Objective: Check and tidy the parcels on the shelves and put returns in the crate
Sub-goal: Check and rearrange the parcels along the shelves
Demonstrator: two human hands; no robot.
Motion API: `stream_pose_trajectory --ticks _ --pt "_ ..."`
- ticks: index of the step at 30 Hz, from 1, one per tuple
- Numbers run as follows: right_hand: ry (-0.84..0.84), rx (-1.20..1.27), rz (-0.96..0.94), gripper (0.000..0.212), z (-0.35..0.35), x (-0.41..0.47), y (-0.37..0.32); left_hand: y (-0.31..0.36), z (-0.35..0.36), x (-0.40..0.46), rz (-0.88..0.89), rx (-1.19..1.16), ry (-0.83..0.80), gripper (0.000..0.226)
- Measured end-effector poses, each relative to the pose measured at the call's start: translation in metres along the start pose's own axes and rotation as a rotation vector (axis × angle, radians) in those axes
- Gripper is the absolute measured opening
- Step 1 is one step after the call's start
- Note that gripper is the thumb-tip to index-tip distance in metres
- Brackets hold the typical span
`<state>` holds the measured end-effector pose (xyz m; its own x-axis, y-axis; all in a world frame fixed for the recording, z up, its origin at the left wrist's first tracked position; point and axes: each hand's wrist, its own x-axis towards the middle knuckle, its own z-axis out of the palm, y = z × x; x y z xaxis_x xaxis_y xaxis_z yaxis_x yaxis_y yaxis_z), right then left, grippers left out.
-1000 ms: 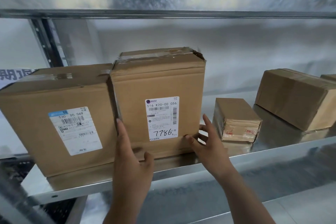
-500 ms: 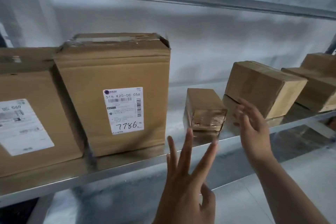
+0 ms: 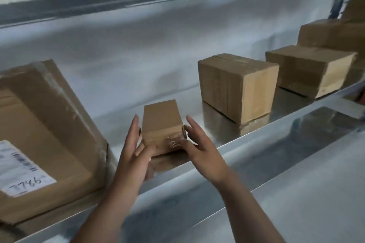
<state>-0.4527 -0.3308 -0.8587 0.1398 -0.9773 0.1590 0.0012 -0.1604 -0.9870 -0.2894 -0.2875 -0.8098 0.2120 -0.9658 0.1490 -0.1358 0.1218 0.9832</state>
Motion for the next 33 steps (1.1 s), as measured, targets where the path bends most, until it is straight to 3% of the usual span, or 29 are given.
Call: stream_pose_trajectory --ticks 6,13,17,27,33 --pt "0.024 -0.003 0.012 0.054 0.003 0.001 -0.002 0.002 -0.025 0.0 -0.02 -0.15 -0.053 0.069" --pt "0.1 -0.02 -0.01 0.057 0.004 -0.002 -0.024 0.015 -0.045 -0.007 0.133 -0.094 -0.192 0.066" --pt "0.122 0.034 -0.004 0.04 0.008 -0.005 -0.034 0.017 -0.053 -0.006 0.154 -0.099 -0.217 0.065" --pt "0.206 -0.071 -0.05 0.037 0.034 -0.005 -0.039 0.018 -0.065 -0.001 0.15 -0.1 -0.159 0.061" --pt "0.164 -0.057 -0.127 0.042 0.034 -0.01 -0.045 0.014 -0.064 0.005 0.102 -0.057 -0.087 0.055"
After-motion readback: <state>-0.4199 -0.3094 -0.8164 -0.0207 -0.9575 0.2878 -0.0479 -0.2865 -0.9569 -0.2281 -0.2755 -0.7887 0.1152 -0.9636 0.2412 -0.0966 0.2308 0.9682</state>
